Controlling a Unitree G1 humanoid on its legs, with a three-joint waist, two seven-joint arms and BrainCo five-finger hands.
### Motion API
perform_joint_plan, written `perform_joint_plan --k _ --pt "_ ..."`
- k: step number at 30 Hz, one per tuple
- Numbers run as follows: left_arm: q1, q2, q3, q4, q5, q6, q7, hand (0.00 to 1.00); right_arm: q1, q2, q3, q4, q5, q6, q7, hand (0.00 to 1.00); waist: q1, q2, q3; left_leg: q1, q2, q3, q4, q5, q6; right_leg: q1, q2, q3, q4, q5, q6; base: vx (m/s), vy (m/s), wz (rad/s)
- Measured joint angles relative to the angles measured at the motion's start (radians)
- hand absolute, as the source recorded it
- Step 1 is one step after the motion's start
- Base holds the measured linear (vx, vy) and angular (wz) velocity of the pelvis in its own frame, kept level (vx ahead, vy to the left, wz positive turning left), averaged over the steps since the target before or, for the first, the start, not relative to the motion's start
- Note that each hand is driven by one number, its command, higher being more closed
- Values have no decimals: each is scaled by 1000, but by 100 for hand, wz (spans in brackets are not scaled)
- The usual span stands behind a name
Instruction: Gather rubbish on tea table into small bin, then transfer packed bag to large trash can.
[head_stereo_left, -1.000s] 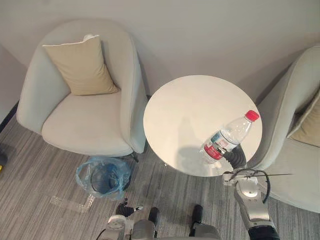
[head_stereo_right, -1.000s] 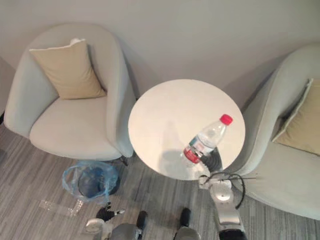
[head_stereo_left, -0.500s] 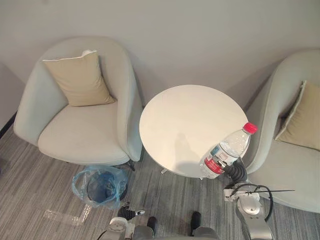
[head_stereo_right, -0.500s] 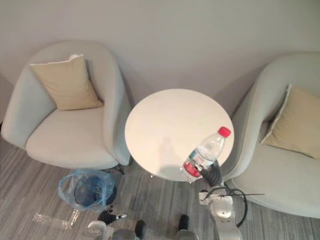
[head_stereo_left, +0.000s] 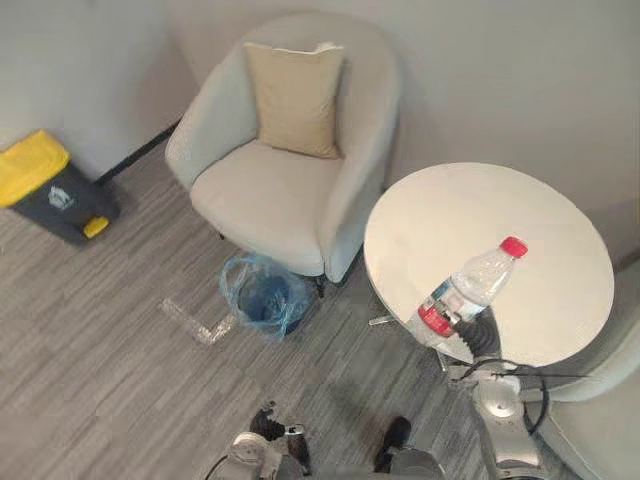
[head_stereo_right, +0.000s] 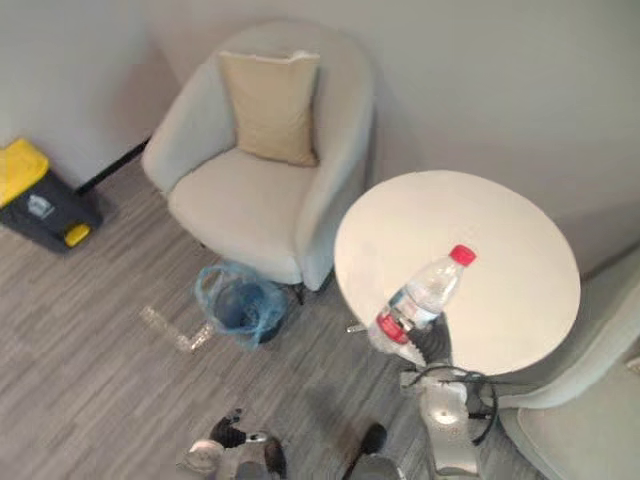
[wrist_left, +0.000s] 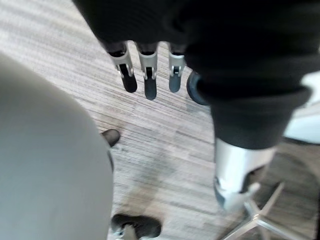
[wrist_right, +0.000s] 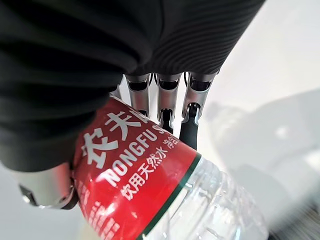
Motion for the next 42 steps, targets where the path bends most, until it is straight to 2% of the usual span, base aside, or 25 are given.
perform_joint_plan --k 3,4,5,7,8,9,10,11,12,13,14,15,17,18,19,22,24,25,27,28,29,30,32,38,42 --pt "6 -3 1 0 -3 -1 4 0 2 2 30 30 1 3 12 100 -7 14 2 -9 -29 -14 70 -61 22 -51 -89 24 197 -91 20 -15 169 3" --pt "6 -1 1 0 -9 -2 4 0 9 2 29 41 1 7 17 100 -8 7 6 -11 -44 -37 93 -84 32 -66 -118 60 274 -129 13 33 179 45" --pt "6 3 1 0 -12 -3 5 0 19 2 28 41 2 8 19 100 -13 2 9 -11 -55 -63 111 -99 34 -74 -129 126 321 -154 -1 60 156 84" --pt "7 10 2 4 -23 -3 7 0 33 -4 28 44 2 15 34 100 -27 -6 17 -12 -67 -145 132 -109 42 -114 -126 314 468 -152 -24 76 94 104" --pt "7 13 11 4 -28 -2 9 0 33 -5 28 45 2 15 41 100 -31 -6 21 -5 -59 -184 132 -109 45 -160 -117 373 563 -150 -59 75 2 81" --pt "7 14 14 2 -35 -2 10 0 32 -3 29 46 2 15 45 100 -33 -1 20 1 -50 -207 134 -110 47 -180 -95 410 588 -176 -70 116 -82 83" --pt "4 22 24 3 -40 1 18 0 24 -4 40 49 2 15 52 100 -34 -6 29 -8 -28 -248 140 -111 48 -199 -10 474 562 -239 -27 146 -215 78" --pt "-5 33 32 11 -40 5 21 0 11 -4 50 59 3 14 59 100 -34 -19 40 -10 -13 -280 140 -113 44 -216 59 517 518 -251 -18 151 -234 63" --pt "-6 34 32 11 -40 5 22 0 10 -4 50 59 3 14 60 100 -34 -20 41 -10 -13 -282 140 -113 44 -217 63 519 516 -251 -18 166 -273 87" --pt "-26 42 44 22 -41 14 22 0 4 -5 47 66 4 14 66 100 -38 -46 55 -4 -9 -333 143 -125 23 -236 125 556 391 -229 -9 140 -220 91" --pt "-23 43 51 22 -41 16 22 0 8 -6 46 66 4 14 66 100 -44 -60 57 6 -18 -362 151 -141 3 -233 132 587 308 -197 -7 201 -314 116" --pt "-22 43 54 25 -40 16 23 0 9 -12 45 67 5 17 66 100 -52 -67 60 9 -20 -394 158 -153 -8 -216 135 584 319 -154 -19 224 -319 86" --pt "-15 4 57 39 -39 16 23 0 21 -18 15 64 6 23 66 100 -53 -5 38 -1 24 -443 181 -169 -32 -213 166 518 342 -212 -37 323 -282 64" --pt "-10 -9 58 39 -39 16 24 0 24 -18 0 65 6 26 66 100 -55 19 33 -14 40 -459 204 -177 -45 -205 177 484 345 -219 -58 332 -182 54" --pt "-9 -16 61 39 -39 17 23 0 31 -16 -7 65 7 32 67 100 -56 26 30 -26 50 -471 229 -177 -49 -189 184 458 341 -226 -77 306 -186 72" --pt "-11 -23 80 12 -37 19 21 0 64 -6 -11 56 17 35 70 100 -56 20 32 -114 79 -426 450 -165 -59 -85 196 383 281 -259 -101 288 -194 77" --pt "-11 -21 98 -12 -35 19 22 0 68 -4 7 56 39 36 69 100 -36 5 41 -196 113 -322 658 -164 -52 -3 208 356 234 -264 -113 217 -115 35" --pt "-11 -20 97 -21 -35 19 22 0 64 -3 7 56 43 36 68 100 -23 12 36 -204 121 -282 678 -167 -55 18 208 353 225 -262 -115 219 -41 -4" --pt "-14 -20 95 -25 -35 17 23 0 54 3 4 59 43 36 63 100 -15 2 41 -219 122 -200 595 -180 -35 60 194 349 203 -262 -115 198 42 0" --pt "-16 -20 93 -23 -35 19 24 0 51 2 -3 60 43 36 59 100 -16 4 40 -221 116 -182 488 -150 -25 69 189 340 201 -263 -110 160 87 15" --pt "-16 -20 88 -21 -35 21 24 0 51 1 -8 60 43 36 56 100 -17 10 37 -221 115 -176 397 -84 -19 74 191 336 201 -268 -100 166 109 28" --pt "-17 -17 87 -16 -30 26 24 0 50 7 -20 70 42 41 52 100 -17 3 31 -202 90 -174 326 -66 -31 86 190 341 197 -283 -76 171 118 34" --pt "-20 8 79 -10 -25 33 24 0 48 28 -23 71 40 44 45 100 -19 -34 29 -171 52 -188 239 -32 -22 82 157 346 189 -281 -68 166 153 40" --pt "-22 15 77 2 -19 32 24 0 -6 29 7 160 0 45 47 100 -7 -37 30 -97 20 -168 167 -20 -7 106 127 424 186 -267 -47 60 96 -1" --pt "-28 20 77 9 -18 32 24 0 -67 22 62 228 -40 45 45 100 -8 -26 35 -137 16 -148 138 7 -5 41 125 456 192 -260 -34 -43 -3 -24"
